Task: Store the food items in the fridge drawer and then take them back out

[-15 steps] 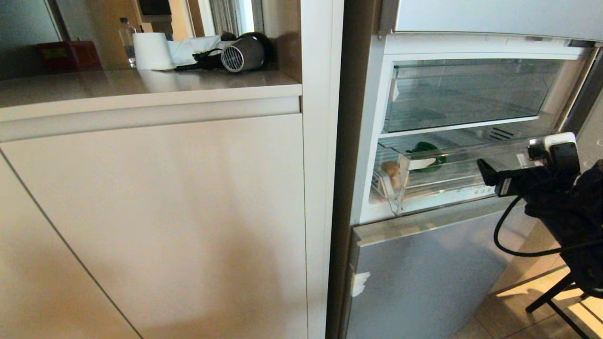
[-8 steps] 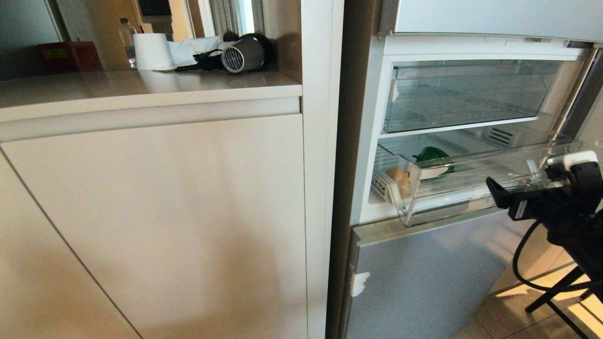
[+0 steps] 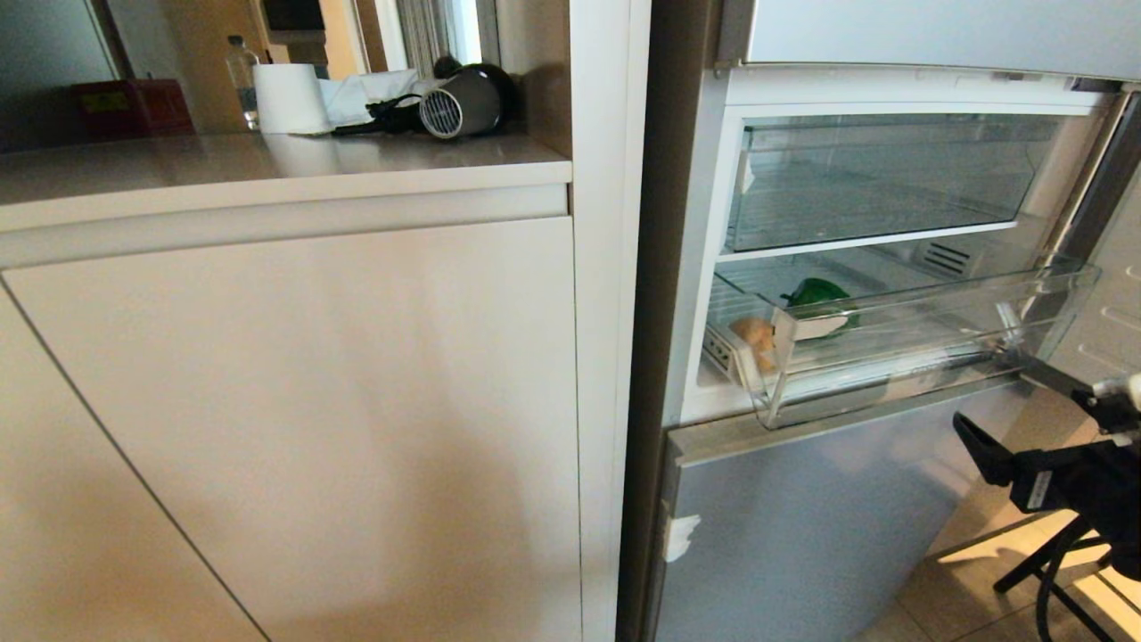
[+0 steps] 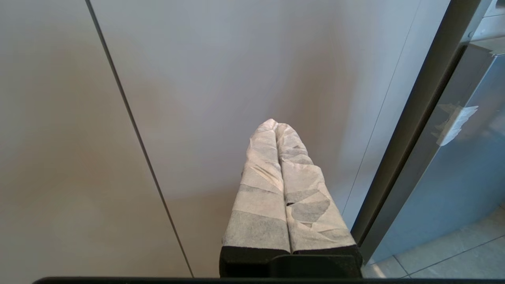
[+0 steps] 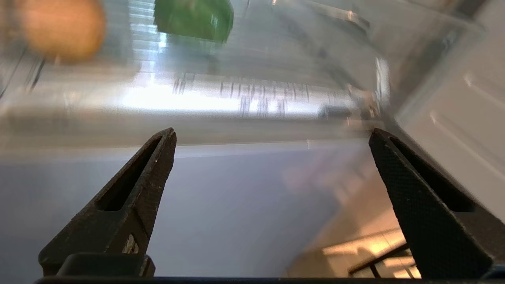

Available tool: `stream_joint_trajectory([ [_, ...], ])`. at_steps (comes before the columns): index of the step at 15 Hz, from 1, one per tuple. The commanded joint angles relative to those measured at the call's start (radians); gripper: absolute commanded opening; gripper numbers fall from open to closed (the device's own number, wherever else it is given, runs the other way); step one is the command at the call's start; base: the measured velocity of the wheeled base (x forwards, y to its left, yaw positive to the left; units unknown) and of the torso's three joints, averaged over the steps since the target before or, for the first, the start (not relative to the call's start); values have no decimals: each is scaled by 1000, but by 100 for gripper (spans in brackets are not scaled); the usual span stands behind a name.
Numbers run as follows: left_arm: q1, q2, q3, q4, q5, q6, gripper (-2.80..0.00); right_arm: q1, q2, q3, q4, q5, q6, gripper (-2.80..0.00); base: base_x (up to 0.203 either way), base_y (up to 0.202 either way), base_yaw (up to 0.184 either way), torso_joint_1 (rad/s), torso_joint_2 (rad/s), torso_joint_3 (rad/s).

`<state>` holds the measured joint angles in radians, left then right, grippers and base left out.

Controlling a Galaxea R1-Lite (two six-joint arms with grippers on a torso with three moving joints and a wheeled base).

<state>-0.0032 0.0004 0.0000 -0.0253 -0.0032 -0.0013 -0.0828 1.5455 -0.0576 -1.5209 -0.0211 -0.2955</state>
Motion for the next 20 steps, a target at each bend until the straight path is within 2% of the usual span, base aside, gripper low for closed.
stream_joint_trajectory([
  [1, 0, -2, 11, -1, 0, 0, -280, -1, -105, 49, -7, -5, -5, 0, 0, 0, 0, 0, 0, 0],
  [3, 0, -2, 11, -1, 0, 0, -280, -3, -241, 53, 76, -29, -8, 0, 0, 0, 0, 0, 0, 0],
  [7, 0, -2, 11, -1, 0, 0, -280, -2, -550, 56, 454, -39, -10, 0, 0, 0, 0, 0, 0, 0],
  [8, 0, -2, 11, -1, 0, 0, -280, -2, -603, 54, 531, -39, -8, -280, 0, 0, 0, 0, 0, 0],
  [11, 0, -2, 11, -1, 0, 0, -280, -2, -754, 55, 667, -35, 28, -280, 0, 0, 0, 0, 0, 0],
  [15, 0, -2, 11, -1, 0, 0, -280, -2, -973, 26, 1050, -13, 84, -280, 0, 0, 0, 0, 0, 0],
  [17, 0, -2, 11, -1, 0, 0, -280, -2, -1102, 18, 1236, 32, 123, -280, 0, 0, 0, 0, 0, 0],
  [20, 0, -2, 11, -1, 0, 0, -280, -2, -1262, 39, 1427, 74, 154, -280, 0, 0, 0, 0, 0, 0],
])
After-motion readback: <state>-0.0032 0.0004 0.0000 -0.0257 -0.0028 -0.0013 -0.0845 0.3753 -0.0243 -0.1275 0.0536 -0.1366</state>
